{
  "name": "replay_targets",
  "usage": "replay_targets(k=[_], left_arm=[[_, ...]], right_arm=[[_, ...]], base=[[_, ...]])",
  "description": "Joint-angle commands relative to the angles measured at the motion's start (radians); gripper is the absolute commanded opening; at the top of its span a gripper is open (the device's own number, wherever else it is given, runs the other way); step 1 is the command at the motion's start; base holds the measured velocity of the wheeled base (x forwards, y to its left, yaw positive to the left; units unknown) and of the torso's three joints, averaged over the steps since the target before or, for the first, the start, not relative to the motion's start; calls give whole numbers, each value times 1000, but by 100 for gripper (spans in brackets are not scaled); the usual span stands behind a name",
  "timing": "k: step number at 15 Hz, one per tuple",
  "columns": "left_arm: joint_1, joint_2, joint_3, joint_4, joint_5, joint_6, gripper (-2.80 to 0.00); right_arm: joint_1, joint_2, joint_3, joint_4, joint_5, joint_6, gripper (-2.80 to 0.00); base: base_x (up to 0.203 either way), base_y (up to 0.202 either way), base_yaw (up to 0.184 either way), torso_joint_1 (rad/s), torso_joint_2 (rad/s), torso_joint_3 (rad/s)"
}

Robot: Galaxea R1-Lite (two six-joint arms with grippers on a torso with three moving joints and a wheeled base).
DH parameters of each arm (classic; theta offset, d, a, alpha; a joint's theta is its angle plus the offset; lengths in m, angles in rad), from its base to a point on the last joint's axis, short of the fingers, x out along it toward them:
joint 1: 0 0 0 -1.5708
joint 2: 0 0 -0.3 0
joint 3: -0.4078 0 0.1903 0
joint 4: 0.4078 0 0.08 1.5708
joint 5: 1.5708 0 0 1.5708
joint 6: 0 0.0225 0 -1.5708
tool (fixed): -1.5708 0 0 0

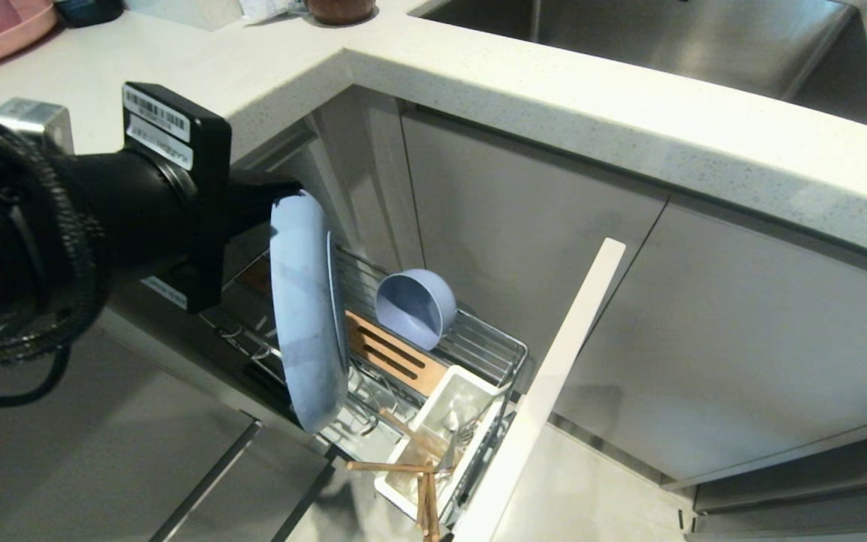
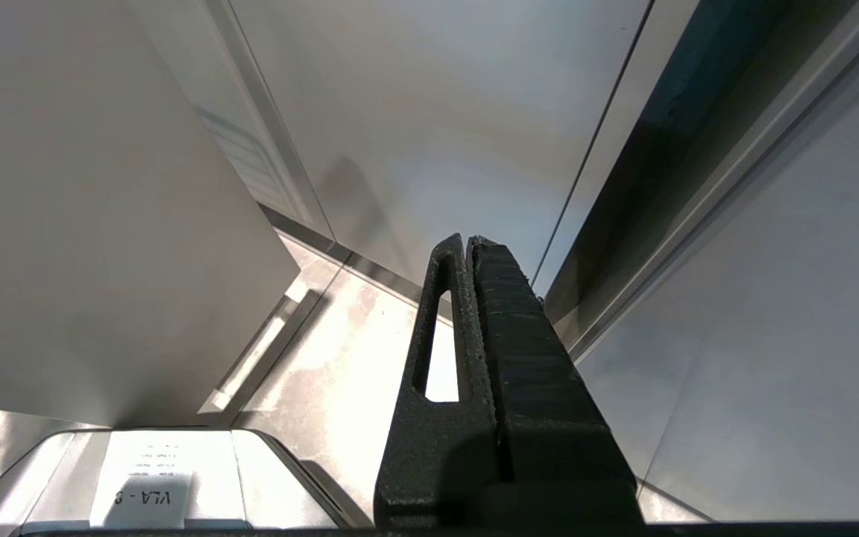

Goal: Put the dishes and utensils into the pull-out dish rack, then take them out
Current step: Pick up the plate and place it in the cupboard

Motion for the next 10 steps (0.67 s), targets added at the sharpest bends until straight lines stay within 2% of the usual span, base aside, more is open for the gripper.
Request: replay_targets(k=[1,3,5,7,10], left_arm=[[29,40,24,0,26,-93,-280],[31,55,50,-6,47,-155,-280],[45,66,82,-84,76,-203,-280],[81,89,115,-182,99,-209,-280],[104,135,120,-211,120,-215,-280]], right_arm=[[0,-3,2,0,0,0,-280],[0,-4,2,0,0,0,-280],[0,-2,2,0,0,0,-280],[0,-2,2,0,0,0,-280],[0,-4,2,0,0,0,-280]], base=[[0,0,0,0,0,0],[0,0,0,0,0,0],[0,0,0,0,0,0],[0,0,0,0,0,0],[0,0,0,0,0,0]])
